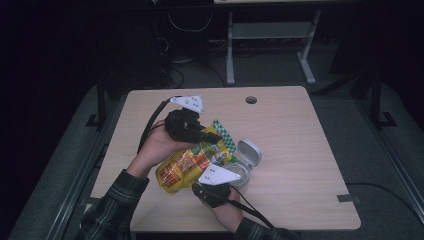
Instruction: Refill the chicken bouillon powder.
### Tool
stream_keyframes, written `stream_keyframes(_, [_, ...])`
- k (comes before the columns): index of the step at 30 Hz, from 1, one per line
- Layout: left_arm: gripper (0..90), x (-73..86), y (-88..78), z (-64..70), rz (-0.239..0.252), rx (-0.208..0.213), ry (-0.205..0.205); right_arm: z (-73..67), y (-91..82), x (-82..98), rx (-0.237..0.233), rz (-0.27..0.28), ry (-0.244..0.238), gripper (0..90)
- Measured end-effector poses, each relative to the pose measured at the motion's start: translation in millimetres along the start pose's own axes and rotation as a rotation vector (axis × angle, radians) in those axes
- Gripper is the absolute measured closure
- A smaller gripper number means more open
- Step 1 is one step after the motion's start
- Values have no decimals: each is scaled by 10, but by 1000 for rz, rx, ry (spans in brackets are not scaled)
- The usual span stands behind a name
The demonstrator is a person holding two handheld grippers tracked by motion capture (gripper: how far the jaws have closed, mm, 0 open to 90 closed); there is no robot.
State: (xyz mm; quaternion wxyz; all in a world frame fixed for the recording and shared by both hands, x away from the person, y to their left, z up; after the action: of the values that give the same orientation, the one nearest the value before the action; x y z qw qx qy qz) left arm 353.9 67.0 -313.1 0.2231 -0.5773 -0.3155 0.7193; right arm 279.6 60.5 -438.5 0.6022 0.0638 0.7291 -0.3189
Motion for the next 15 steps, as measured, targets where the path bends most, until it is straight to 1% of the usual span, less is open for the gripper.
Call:
stream_keyframes(1, [899, -6, 9, -2, -5, -3, 4, -6, -2, -3, 0, 2, -4, 900])
stream_keyframes(3, [899, -15, 31, -1, -12, -6, -6, -10, -5, -7, -2, 3, -7, 900])
stream_keyframes(4, [899, -17, 43, -11, -20, -13, 1, -10, -6, -9, 1, 4, -8, 900])
stream_keyframes(5, [899, -18, 56, -4, -24, -7, -5, -14, -6, -13, 4, 5, -15, 900])
stream_keyframes(6, [899, -20, 67, -5, -27, -4, -2, -22, -7, -15, 1, 6, -15, 900])
stream_keyframes(9, [899, -30, 78, 0, -24, -3, -11, -27, -11, -16, 1, 8, -16, 900])
stream_keyframes(12, [899, -38, 88, -9, -22, -7, -13, -28, -22, -28, -1, 15, -19, 900])
stream_keyframes(15, [899, -34, 93, -14, -38, -11, -15, -36, -13, -36, -9, 20, -17, 900])
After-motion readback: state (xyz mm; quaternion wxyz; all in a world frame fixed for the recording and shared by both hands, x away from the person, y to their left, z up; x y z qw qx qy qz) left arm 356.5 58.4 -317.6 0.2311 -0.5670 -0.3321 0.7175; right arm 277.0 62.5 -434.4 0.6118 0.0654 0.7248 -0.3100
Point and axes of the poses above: each handheld gripper's, and its own axes: y roughly forward along the jaws, x roughly out of its underside, z roughly to its right, the point moved 7 cm from there along y, roughly forward along the jaws, and after that the axes turned 6 degrees about -z, right-handed, at the moved point
